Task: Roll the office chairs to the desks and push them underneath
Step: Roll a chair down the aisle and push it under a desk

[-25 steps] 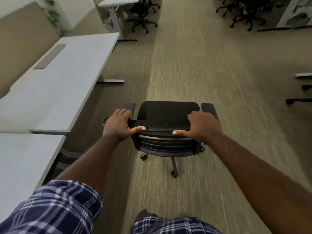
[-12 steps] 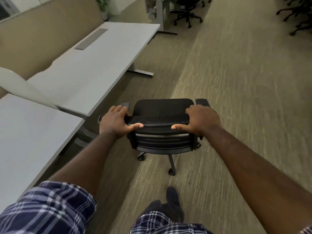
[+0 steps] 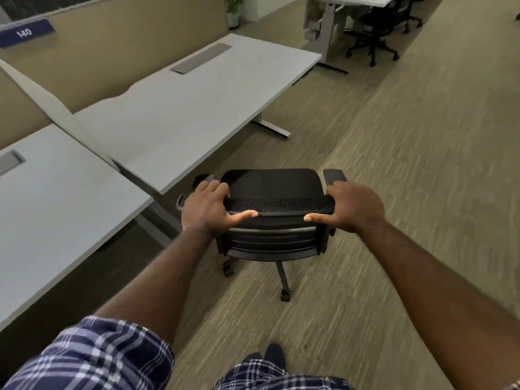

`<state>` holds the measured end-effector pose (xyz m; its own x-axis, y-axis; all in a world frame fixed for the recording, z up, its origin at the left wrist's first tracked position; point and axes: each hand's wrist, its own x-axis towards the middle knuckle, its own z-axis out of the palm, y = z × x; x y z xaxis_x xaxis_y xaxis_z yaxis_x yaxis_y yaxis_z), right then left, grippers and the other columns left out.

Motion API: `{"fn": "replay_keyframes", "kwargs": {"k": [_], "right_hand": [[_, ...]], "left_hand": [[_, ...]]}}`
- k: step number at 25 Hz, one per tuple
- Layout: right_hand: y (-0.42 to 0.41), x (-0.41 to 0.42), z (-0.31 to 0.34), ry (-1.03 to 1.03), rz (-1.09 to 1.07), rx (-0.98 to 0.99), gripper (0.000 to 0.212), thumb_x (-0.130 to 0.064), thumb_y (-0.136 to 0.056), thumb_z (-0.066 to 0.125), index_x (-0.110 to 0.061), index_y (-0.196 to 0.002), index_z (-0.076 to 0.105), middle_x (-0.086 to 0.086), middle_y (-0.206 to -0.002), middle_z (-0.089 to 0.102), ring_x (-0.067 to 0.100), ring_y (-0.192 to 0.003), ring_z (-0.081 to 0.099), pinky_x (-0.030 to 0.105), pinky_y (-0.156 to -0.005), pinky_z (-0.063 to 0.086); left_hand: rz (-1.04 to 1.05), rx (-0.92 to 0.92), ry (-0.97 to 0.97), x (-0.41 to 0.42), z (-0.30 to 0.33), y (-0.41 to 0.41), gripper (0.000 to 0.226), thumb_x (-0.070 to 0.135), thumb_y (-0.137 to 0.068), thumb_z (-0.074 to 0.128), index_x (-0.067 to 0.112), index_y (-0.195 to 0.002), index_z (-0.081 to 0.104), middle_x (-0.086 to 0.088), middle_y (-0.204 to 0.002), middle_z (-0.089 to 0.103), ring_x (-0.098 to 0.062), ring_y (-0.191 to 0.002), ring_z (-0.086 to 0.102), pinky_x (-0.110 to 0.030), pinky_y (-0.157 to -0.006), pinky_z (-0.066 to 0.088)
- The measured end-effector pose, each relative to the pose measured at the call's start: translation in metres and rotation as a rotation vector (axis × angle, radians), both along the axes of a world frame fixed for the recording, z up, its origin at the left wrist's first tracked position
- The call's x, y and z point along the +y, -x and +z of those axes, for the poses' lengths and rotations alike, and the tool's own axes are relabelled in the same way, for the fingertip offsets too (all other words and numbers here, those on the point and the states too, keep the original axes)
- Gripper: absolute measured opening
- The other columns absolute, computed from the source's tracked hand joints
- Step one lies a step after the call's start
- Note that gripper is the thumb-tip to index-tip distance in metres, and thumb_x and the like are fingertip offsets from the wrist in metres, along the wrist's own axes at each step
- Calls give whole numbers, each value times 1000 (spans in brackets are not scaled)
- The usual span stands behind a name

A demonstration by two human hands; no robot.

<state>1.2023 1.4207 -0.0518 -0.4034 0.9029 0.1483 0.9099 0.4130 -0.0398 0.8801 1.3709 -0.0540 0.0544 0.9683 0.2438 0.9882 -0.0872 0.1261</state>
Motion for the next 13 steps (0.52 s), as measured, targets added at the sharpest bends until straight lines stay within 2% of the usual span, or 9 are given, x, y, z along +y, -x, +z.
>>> {"fn": "replay_keyframes", "kwargs": {"k": [8,13], "right_hand": [[-10,106,0,0,169,30,87,-108,-55,25,-25,-72,47,-6,-71,43,16,-63,44,29,-52,34],[-21,173,-2,3,313,27,93,-108,-53,22,-23,-76,51,-4,-74,47,17,-66,47,30,-53,36]], "left_hand": [[172,-2,40,51,-2,-20,89,101,-63,22,25,-96,55,6,-92,52,-14,-87,42,-31,-64,33],[304,-27,59,77,-3,-48,75,98,-63,30,30,-87,46,8,-91,49,-14,-88,42,-31,-65,35]]}}
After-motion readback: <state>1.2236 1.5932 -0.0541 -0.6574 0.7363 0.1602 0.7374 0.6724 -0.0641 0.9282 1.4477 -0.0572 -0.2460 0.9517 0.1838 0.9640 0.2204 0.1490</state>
